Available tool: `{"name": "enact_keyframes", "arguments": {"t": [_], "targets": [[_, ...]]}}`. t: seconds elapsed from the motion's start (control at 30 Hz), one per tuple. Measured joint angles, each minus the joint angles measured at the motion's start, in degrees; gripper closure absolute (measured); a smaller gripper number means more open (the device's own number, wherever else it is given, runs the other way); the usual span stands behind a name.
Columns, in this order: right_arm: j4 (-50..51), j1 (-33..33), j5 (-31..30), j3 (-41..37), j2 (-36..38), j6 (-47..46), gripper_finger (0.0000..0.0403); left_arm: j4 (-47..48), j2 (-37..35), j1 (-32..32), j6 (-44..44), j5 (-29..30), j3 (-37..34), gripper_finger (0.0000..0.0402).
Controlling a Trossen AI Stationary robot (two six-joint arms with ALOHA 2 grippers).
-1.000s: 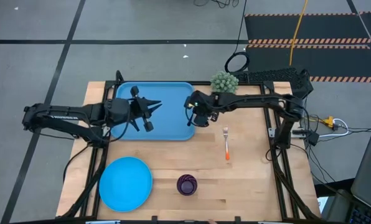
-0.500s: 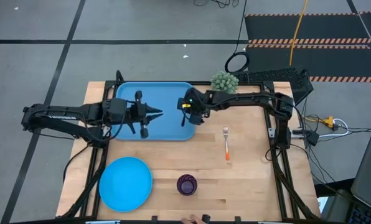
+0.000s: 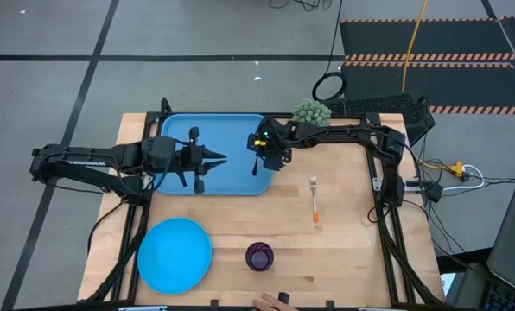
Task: Pick and place plate/cup/fork/spoon on tray
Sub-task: Put the black spoon onto the right side of the blue plastic serving tray
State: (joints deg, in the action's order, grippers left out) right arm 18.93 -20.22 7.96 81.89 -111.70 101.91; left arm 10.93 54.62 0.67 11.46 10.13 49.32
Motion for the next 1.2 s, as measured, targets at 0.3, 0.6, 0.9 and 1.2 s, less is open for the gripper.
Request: {"name": "enact_keyframes", "arguments": {"t": [0.3,0.6,0.9,1.2], "targets": [[-1.5,0.4,1.2,0.0,-0.9,-0.1,0.0403,-0.5,0.0,0.1,0.3,-1.3,0.0,0.0346],[-1.7,0.4,1.2,3.8,-4.8,0.3,0.0403,-0.5,0.0,0.2,0.6,-2.5,0.0,0.0346],[4.3,1.1,1.2,14.8,-10.7,-0.7,0.0403,0.8,0.0,0.4,0.6,-2.8,0.0,0.0346],[10.9,1.1,1.2,26.2,-16.8,-2.4,0.0403,1.0,0.0,0.5,0.5,-2.8,0.0,0.0346]]}}
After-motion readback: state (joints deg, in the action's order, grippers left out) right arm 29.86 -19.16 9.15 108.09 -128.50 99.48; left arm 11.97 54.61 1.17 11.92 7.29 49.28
